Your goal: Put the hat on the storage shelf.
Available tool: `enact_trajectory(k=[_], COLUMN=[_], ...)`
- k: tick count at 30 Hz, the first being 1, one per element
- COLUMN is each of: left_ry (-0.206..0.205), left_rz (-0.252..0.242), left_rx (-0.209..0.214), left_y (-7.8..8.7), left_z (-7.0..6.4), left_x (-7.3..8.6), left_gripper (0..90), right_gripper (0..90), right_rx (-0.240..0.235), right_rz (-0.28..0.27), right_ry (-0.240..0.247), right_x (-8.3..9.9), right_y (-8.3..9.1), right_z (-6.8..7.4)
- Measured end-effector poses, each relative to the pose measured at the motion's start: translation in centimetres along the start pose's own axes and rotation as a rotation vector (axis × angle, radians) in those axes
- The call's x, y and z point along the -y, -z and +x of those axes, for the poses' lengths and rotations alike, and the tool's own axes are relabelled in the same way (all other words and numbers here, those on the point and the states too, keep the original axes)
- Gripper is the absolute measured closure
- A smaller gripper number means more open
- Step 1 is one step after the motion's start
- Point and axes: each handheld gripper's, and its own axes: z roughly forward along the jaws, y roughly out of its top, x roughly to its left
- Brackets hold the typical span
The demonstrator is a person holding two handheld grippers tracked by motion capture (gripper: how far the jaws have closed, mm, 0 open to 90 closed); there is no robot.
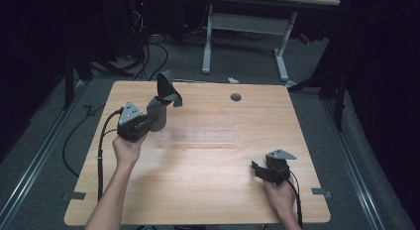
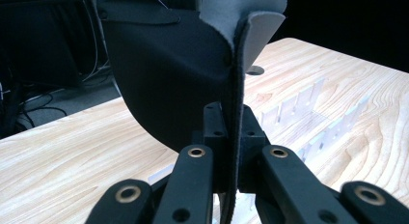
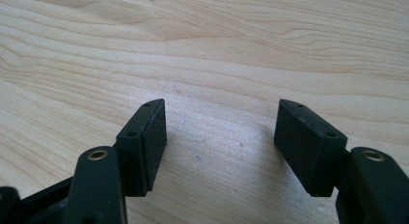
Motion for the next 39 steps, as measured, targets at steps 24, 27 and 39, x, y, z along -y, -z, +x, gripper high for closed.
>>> enact_trajectory(k=[24,27,39], left_ry=[0.024,0.028,0.067], left_rz=[-0.014,-0.019,-0.013], left_rx=[-0.028,-0.034,-0.071], left_y=[-0.2,-0.2,-0.5], left_z=[0.9,1.1,0.9], left_x=[0.7,1.1,2.0], left_gripper=[86.8,86.8,86.7], right_gripper=[36.1,36.1,36.1], right_rx=[0.0,0.0,0.0], right_rz=[0.0,0.0,-0.001], right_ry=[0.0,0.001,0.003], right_x=[0.0,0.0,0.0], right_y=[0.0,0.0,0.0], right_z=[0.0,0.0,0.0])
